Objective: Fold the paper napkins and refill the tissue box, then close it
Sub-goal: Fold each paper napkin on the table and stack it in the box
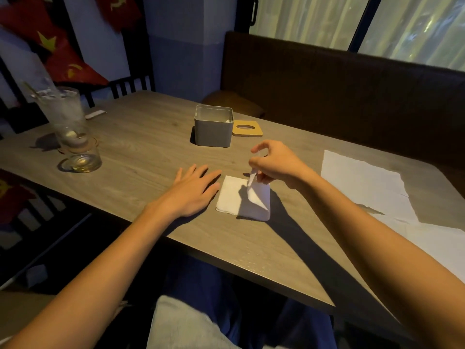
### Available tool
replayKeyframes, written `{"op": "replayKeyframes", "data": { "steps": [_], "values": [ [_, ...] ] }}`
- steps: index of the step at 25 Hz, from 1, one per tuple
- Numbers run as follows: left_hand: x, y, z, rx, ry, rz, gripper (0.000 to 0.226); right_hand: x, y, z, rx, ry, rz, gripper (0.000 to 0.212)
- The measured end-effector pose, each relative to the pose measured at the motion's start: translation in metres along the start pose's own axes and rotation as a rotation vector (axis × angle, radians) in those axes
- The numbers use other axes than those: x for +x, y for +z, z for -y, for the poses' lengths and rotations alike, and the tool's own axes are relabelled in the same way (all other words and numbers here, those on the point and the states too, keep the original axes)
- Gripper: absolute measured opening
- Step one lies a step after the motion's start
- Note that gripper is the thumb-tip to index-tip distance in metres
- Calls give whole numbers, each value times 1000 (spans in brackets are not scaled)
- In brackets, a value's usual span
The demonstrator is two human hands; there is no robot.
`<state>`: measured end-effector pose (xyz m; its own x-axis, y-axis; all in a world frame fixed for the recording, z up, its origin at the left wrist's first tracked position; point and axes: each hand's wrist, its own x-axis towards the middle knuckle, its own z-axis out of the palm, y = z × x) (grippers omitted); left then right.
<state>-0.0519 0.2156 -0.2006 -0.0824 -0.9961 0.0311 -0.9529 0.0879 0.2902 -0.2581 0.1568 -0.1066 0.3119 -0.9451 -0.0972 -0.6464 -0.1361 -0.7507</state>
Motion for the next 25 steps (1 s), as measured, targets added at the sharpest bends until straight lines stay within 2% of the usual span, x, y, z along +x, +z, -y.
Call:
{"op": "replayKeyframes", "data": {
  "steps": [5, 10, 13, 17, 20, 23, 25],
  "values": [
    [-9, 1, 12, -27, 49, -70, 49, 15, 41, 9, -51, -7, 58, 44],
    [-8, 1, 13, -95, 56, -97, 46, 12, 51, 2, -54, -22, -5, 45],
    [-9, -1, 10, -139, 88, -110, 45, 10, 46, -14, -217, -154, -100, 41],
    [-4, -1, -16, -160, 240, -102, 47, -1, 47, -45, -457, -316, -217, 36],
    [2, 8, -39, -52, 295, 6, 53, -11, 50, -64, -509, -357, -117, 47],
    [4, 13, -39, 88, 266, 95, 60, -16, 48, -79, -690, -272, 101, 66],
    [2, 10, -31, 146, 240, 123, 64, -16, 40, -90, -765, -218, 151, 74]
  ]
}}
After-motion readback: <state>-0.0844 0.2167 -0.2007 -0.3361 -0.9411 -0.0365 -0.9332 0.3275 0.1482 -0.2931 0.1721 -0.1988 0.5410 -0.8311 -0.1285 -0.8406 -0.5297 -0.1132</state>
